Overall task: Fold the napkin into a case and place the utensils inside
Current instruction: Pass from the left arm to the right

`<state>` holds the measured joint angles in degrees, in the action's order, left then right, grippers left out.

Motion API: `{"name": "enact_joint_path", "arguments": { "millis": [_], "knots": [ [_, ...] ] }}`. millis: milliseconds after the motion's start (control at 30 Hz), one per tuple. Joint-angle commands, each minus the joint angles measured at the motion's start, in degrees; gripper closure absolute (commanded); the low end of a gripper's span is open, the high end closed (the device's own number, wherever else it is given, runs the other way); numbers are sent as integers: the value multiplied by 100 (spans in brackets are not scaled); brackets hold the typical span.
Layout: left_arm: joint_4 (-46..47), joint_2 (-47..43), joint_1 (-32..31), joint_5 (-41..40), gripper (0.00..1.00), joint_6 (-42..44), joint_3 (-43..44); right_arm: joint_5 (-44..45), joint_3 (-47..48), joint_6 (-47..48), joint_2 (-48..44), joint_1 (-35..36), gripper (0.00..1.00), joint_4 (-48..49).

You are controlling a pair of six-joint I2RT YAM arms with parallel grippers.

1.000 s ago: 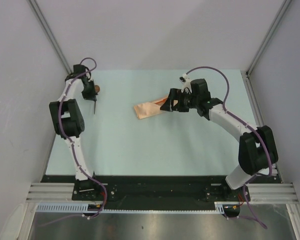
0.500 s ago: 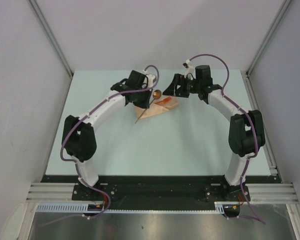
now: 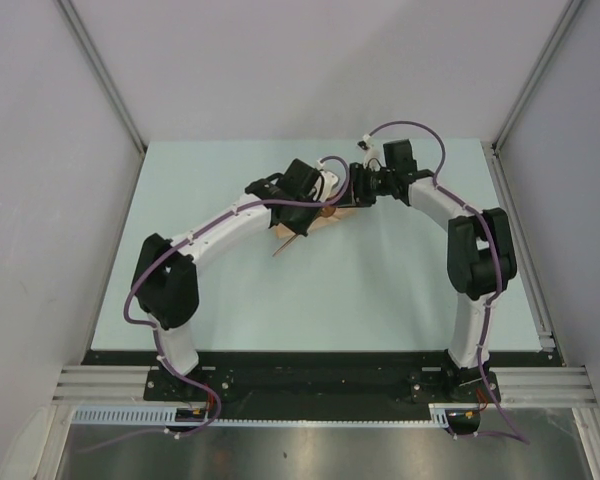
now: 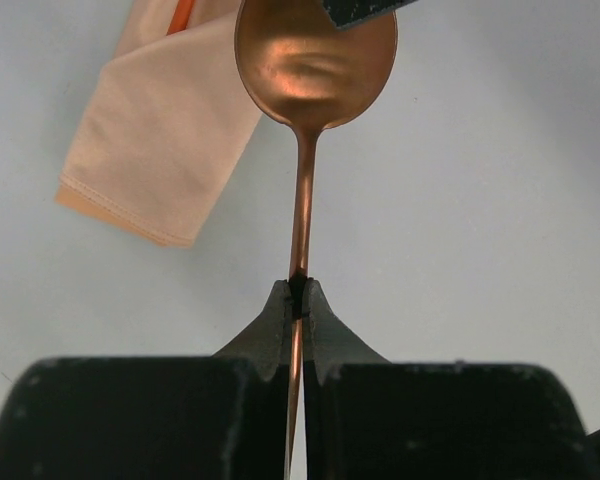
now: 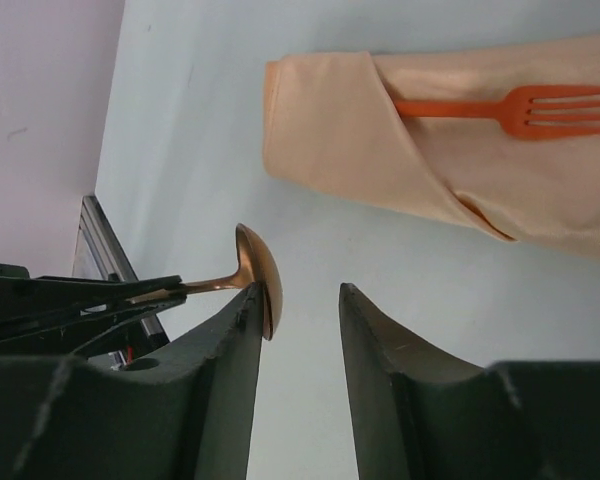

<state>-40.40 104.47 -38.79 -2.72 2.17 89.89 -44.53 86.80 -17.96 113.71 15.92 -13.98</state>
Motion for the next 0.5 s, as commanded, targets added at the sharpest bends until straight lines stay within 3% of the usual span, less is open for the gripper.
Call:
{"name": "enact_joint_path", "arguments": {
  "millis": [0,133,267,300,333,367,433,467],
  "knots": [
    [120,-295,11,-124,100,187,29,-354,232,-6,116,51,66,61],
    [120,-199,11,86,100,125,116,-687,109,-295,151,34,97,430],
    [208,-58,46,158,100,-23,231,-654,-67,-665,126,-80,100,818],
    [200,-23,142,27,93,-181,275,-375,-146,-744,64,-194,100,852],
    [191,47,230,-191,70,-461,327,-241,-407,-831,-15,-264,100,1096],
    [225,48,353,-115,59,-638,336,-136,-540,-945,-172,-378,100,1238],
    [646,-101,932,583,45,-1541,153,286,-778,-1122,-305,-659,100,1336],
    [909,-171,1178,989,44,-1910,-266,444,-927,-1122,-375,-730,100,1510]
  ]
}}
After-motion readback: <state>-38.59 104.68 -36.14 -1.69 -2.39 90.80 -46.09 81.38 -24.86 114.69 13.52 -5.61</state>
